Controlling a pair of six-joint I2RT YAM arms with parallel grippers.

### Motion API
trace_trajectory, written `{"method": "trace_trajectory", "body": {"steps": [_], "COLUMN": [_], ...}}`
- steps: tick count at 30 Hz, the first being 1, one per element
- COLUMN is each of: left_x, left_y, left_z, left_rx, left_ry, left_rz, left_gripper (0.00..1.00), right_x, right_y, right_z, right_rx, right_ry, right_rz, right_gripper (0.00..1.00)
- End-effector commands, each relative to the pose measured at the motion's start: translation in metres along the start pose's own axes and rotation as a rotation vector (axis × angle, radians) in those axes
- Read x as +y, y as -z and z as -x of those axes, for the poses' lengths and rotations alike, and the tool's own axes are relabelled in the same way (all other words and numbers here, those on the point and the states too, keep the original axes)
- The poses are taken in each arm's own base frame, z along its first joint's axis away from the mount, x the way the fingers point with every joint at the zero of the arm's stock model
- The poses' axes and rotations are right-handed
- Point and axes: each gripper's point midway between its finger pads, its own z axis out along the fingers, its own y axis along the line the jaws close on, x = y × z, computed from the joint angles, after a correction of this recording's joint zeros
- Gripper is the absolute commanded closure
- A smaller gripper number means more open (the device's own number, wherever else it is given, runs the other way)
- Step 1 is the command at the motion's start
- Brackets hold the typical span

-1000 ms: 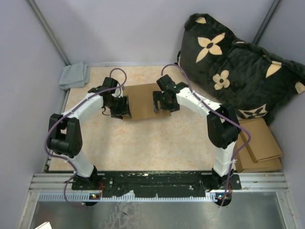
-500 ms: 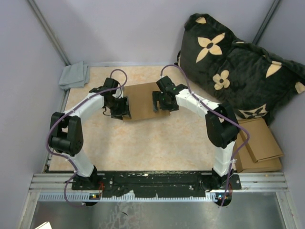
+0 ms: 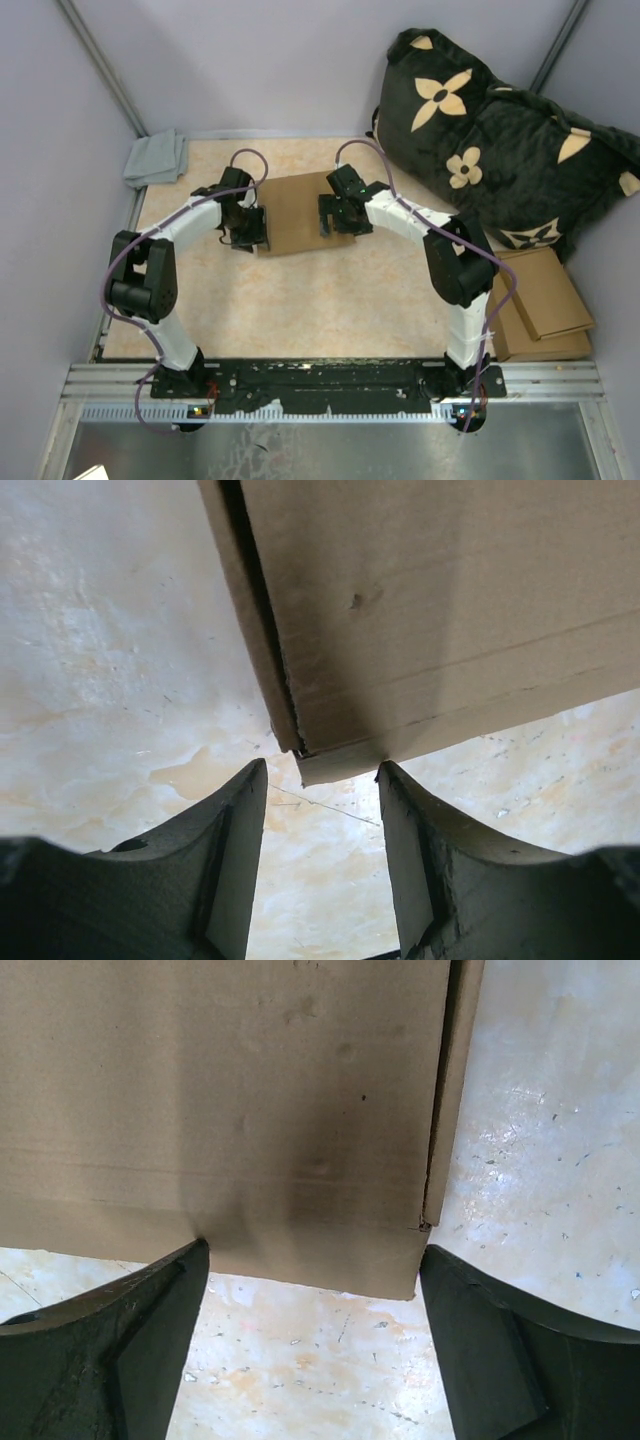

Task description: Fold the paper box

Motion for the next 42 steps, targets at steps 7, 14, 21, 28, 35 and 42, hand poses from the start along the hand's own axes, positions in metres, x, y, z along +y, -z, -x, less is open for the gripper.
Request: {"method": "trace_trajectory", "body": {"steps": [7,14,21,28,35,42], "left_x": [0.002,-0.013,-0.04,-0.092,-0.115,-0.118], "left_y": [0.017,0.055,0.094,0.072,0.029,-0.013], "left_z": [0.012,0.023,0.068,0.175,0.252,0.29], "left_rx": [-0.081,-0.129,-0.301,-0.424,-0.586,-0.649], "left_ry": [0.001,-0.015,-0.009,0.051,0.101,0.105], "left_rz": [0.039,-0.01,-0.102,-0.253,-0.35,-0.365], "left_gripper": [0.45,0.44,0.44,0.48,0.48,0.49], "right_x": [-0.01,-0.009,0.0,-0.012,-0.009,-0.009], "right_y": [0.027,0.073,0.12,0.096,0.065,0.055], "right_z": [0.02,0.022,0.023,0.003,-0.014,-0.024], "right_rx": [-0.092,-0.156,-0.234,-0.206,-0.147,-0.092], "right_ry": [0.01,0.012,-0.012,-0.086,-0.11,-0.113], "right_rz": [-0.042,0.008,0.111,0.065,0.077,0.075], "right_gripper": [0.12,0.09,0.15,1.0,1.0,1.0]}}
